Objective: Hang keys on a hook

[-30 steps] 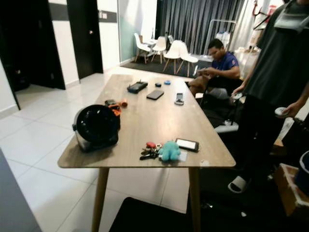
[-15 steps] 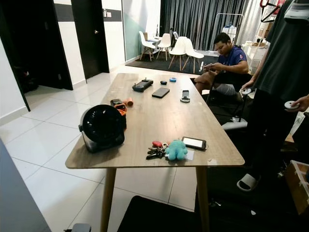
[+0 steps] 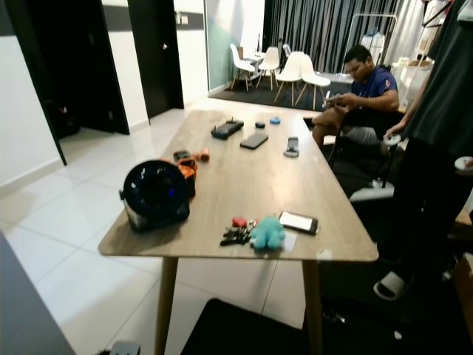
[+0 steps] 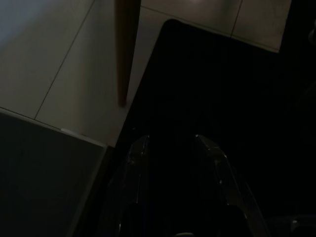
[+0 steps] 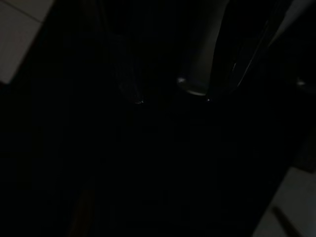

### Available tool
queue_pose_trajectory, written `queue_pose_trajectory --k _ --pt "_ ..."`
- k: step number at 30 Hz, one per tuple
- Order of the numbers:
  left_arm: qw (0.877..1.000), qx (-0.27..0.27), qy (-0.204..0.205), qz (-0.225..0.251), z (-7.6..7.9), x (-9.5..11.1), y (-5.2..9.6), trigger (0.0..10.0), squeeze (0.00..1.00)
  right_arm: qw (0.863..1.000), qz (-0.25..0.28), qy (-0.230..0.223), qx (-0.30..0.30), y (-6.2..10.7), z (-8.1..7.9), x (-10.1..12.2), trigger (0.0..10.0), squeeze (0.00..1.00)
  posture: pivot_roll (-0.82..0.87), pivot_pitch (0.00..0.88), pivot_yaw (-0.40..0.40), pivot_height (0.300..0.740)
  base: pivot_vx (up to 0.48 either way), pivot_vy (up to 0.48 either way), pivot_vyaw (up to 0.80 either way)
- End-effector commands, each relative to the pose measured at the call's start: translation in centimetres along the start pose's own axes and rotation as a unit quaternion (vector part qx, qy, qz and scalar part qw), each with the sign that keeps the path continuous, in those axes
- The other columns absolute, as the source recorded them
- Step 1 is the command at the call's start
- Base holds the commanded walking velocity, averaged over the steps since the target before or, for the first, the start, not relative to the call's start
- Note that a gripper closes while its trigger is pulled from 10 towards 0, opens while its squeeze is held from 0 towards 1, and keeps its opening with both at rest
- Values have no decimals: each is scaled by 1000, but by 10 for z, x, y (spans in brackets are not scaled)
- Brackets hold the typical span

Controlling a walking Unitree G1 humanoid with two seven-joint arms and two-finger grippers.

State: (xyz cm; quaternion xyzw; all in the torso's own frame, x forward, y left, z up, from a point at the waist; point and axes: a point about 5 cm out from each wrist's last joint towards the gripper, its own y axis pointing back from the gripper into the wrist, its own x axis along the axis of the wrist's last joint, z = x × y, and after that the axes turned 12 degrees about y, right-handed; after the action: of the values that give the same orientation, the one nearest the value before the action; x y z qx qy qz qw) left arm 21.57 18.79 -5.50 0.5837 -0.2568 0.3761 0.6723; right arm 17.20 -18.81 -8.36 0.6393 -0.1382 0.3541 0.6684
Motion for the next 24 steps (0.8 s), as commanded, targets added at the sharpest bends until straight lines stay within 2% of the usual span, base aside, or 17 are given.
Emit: queue_pose_trajectory --k 1,17,24 --pt "1000 1 -1 -10 -1 -6 2 10000 0 1000 -6 -4 4 0 -5 -3 10000 0 52 34 -7 740 0 -360 0" --pt "1000 -3 -11 -14 -1 -3 1 10000 0 1000 -9 -7 1 1 -5 -4 10000 0 53 34 0 740 0 -342 0" --pt "999 -12 -25 -22 1 -2 -1 10000 0 1000 -9 -9 -1 1 -6 -4 10000 0 56 35 1 740 0 0 0"
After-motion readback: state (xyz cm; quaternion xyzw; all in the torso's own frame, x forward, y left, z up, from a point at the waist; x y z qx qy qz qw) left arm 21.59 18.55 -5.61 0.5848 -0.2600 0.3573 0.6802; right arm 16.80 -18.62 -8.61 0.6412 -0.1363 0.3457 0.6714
